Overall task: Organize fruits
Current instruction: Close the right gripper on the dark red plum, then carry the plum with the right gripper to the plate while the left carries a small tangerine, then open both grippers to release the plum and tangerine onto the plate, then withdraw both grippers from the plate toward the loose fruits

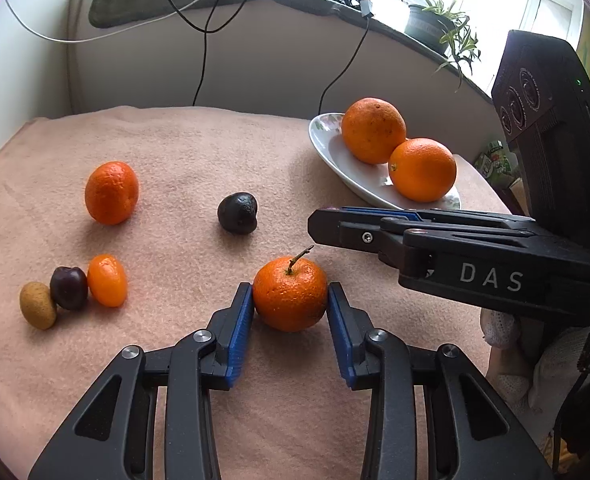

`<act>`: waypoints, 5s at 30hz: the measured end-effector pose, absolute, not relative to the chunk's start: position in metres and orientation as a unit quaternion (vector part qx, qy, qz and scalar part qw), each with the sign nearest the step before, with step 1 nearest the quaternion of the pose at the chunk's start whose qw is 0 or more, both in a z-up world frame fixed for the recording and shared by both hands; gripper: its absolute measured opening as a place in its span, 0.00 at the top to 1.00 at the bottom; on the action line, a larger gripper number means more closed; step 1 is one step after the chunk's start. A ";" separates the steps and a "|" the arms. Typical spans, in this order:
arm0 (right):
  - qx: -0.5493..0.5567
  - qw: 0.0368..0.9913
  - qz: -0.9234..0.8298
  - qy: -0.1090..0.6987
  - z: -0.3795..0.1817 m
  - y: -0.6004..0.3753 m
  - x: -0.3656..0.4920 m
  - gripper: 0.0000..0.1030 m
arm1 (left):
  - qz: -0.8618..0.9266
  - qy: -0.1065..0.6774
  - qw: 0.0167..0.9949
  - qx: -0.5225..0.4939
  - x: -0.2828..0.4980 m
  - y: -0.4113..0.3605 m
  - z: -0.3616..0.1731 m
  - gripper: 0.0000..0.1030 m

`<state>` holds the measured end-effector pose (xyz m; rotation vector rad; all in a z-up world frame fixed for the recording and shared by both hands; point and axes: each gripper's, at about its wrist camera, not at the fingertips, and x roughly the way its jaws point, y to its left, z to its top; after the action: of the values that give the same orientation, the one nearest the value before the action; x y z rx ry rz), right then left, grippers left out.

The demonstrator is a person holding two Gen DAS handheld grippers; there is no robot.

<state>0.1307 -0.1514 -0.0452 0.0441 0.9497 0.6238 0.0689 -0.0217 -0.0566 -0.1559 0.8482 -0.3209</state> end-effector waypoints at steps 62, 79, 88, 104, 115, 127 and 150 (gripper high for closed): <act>0.027 0.898 0.191 0.396 -0.021 -0.229 0.117 0.42 | -0.164 0.363 0.915 -0.070 0.141 -0.069 -0.020 0.44; 0.015 0.901 0.208 0.380 -0.011 -0.215 0.104 0.17 | -0.143 0.349 0.923 -0.075 0.126 -0.061 -0.008 0.26; 0.007 0.897 0.224 0.380 -0.009 -0.201 0.094 0.14 | -0.123 0.343 0.929 -0.068 0.105 -0.045 -0.004 0.23; -0.011 0.901 0.254 0.351 0.004 -0.177 0.078 0.14 | -0.057 0.329 0.939 -0.082 0.061 0.035 0.000 0.23; -0.037 0.884 0.300 0.357 -0.010 -0.132 0.075 0.14 | 0.003 0.345 0.932 -0.109 0.024 0.093 -0.025 0.23; -0.049 0.870 0.292 0.393 -0.037 -0.095 0.099 0.36 | 0.003 0.376 0.919 -0.119 0.032 0.106 -0.052 0.43; -0.067 0.857 0.269 0.434 -0.066 -0.072 0.137 0.54 | -0.027 0.399 0.908 -0.123 0.054 0.112 -0.064 0.57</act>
<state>0.1369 -0.0721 -0.0662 -0.1407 0.9118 0.5651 0.0537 0.1117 -0.0636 -0.2537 0.8241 -0.0549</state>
